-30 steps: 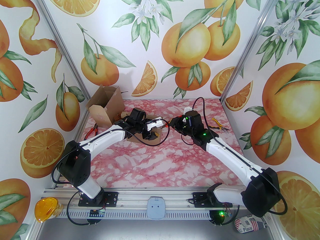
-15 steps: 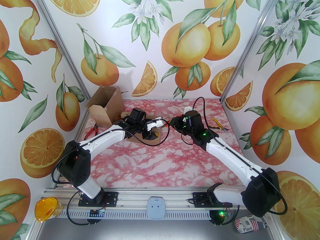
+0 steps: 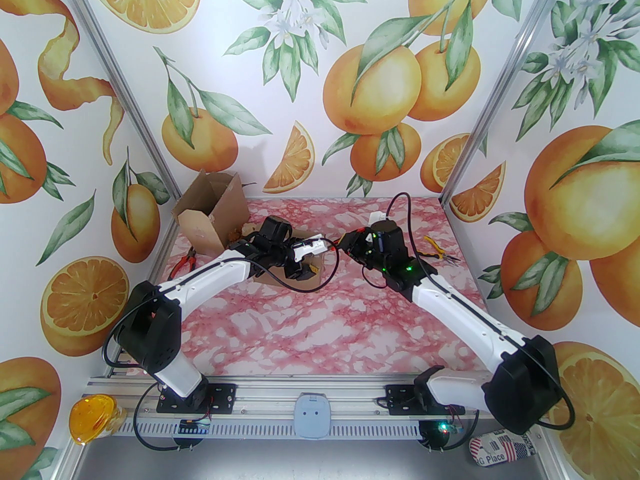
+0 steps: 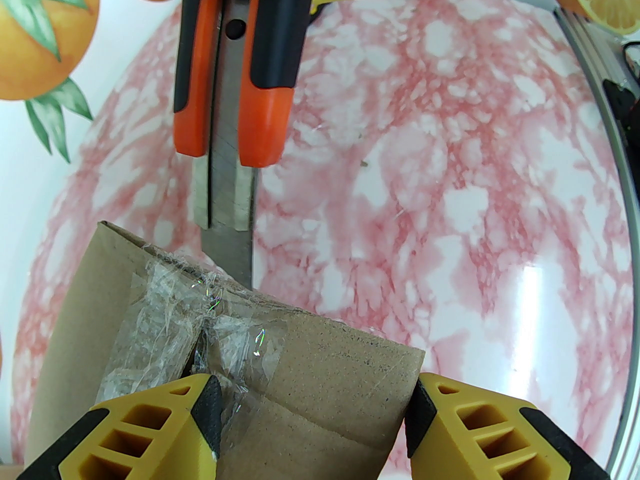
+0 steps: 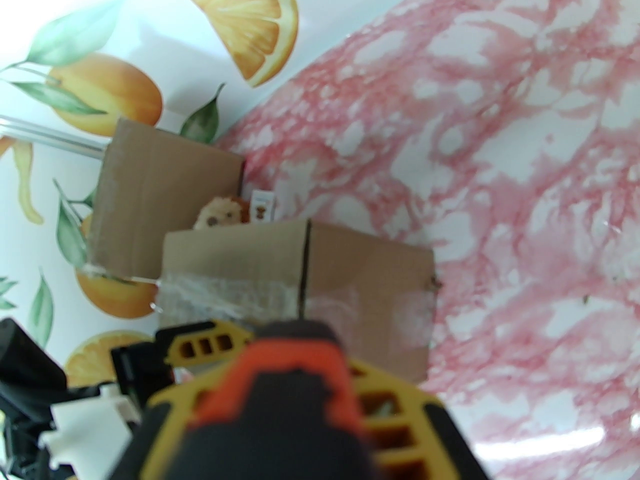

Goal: Unpack the express box

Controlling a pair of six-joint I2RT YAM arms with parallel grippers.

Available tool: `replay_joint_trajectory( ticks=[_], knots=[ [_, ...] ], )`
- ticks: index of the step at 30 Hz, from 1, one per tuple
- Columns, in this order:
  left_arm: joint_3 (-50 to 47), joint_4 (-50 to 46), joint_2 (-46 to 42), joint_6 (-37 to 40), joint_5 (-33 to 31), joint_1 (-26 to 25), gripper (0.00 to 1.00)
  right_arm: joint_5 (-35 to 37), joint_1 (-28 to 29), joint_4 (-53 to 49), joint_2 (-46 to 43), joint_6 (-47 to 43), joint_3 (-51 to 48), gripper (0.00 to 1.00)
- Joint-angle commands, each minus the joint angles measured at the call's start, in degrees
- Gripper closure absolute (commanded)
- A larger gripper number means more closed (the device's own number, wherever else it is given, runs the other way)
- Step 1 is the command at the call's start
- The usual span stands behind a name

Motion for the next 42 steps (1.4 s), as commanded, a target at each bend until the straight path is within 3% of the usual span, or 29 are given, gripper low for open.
replay_joint_trajectory(
  ticks=[1,18,31,38,42],
  knots=[
    [-1.5,-3.2,-0.4,-0.6,-0.9,0.6,0.38,0.2,0.2,2.5,1.3,0.8,0.5,1.0],
    [-1.4,-3.3,-0.3,-0.5,-1.1,0.6,0.39,2.0,0.4,-1.5,0.8,-1.6,1.3,1.0],
    [-1.0,0.1,0.2,-2.4,-2.1,0.3,0.44,3.9,4.6,-14.6,6.7,-11.0,10.8,1.0],
    [-1.2,1.7,1.3,-3.3,-3.5,0.1,0.48,0.4,5.3,-13.3,9.1,-7.3,9.5,1.0],
    [-0.6,2.1,2.1,-3.7,-4.4,0.0,0.5,2.3,5.8,-15.4,9.0,-8.5,10.1,1.0]
  ],
)
